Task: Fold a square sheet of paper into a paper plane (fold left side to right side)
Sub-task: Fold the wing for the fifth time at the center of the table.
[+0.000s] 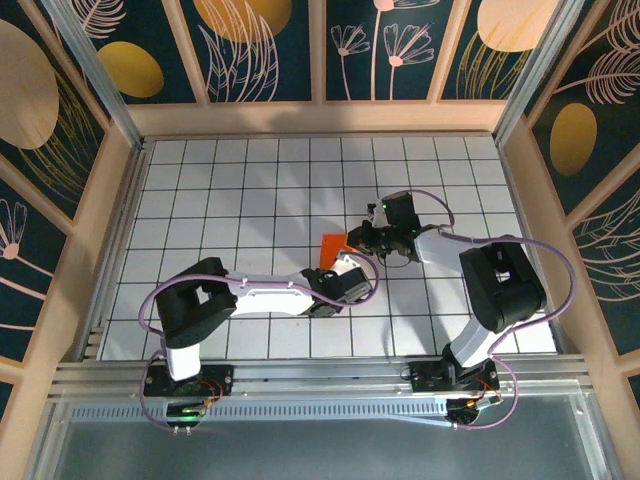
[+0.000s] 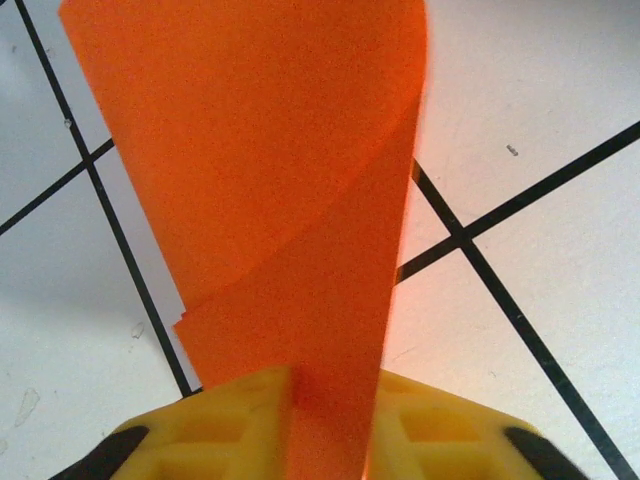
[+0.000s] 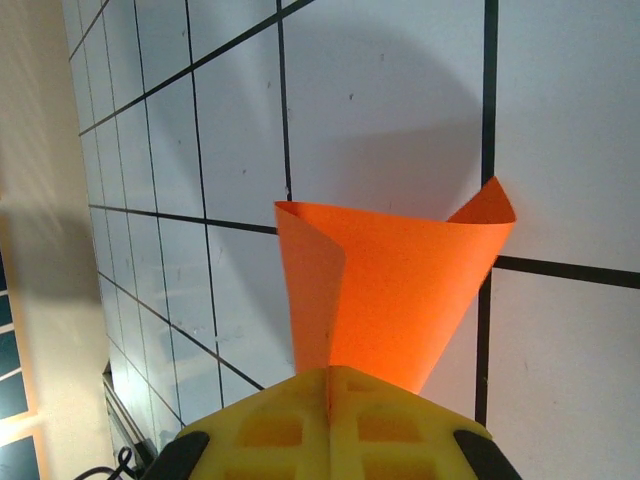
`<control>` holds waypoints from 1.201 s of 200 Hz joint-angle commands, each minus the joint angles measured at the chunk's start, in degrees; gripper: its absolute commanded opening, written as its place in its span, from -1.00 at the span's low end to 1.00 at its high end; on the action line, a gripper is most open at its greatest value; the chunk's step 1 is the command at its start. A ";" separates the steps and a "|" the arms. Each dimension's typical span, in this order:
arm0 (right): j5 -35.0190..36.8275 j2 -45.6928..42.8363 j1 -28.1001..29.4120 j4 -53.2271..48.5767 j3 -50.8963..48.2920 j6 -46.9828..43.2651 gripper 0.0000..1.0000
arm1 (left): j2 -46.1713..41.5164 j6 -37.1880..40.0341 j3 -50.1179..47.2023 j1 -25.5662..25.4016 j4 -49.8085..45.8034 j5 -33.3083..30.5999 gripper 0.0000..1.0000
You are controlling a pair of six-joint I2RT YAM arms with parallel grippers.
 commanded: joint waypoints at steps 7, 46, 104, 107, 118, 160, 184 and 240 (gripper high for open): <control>1.58 0.90 0.49 -1.86 1.36 -0.38 -1.00 | 1.30 -0.60 1.01 -0.17 -0.63 -0.60 -0.65; 2.62 1.05 0.45 -2.61 1.51 -0.97 -1.00 | 2.08 -1.09 0.83 -0.17 0.43 0.43 -0.76; 4.45 1.24 0.17 -3.86 1.29 -1.84 -1.00 | 3.56 -0.97 1.53 -0.17 1.09 2.20 -0.79; 4.63 1.10 0.12 -3.87 1.21 -1.77 -1.00 | 3.58 -0.94 1.59 -0.19 1.09 2.24 -0.80; 5.52 0.41 -0.11 -3.86 0.76 -1.70 -0.93 | 3.74 -1.00 1.77 -0.15 0.92 2.38 -0.82; 11.04 -5.37 -3.90 -7.95 -0.68 -4.78 -0.52 | 1.39 -0.47 1.56 0.50 1.93 5.07 -0.94; 15.07 -10.16 -7.22 -10.65 -1.81 -7.60 -0.27 | -0.74 -0.25 0.62 2.79 4.11 12.07 -0.99; 17.99 -16.58 -10.72 -11.79 -5.60 -12.78 0.03 | -2.23 -1.98 -1.98 9.81 10.17 32.91 -1.00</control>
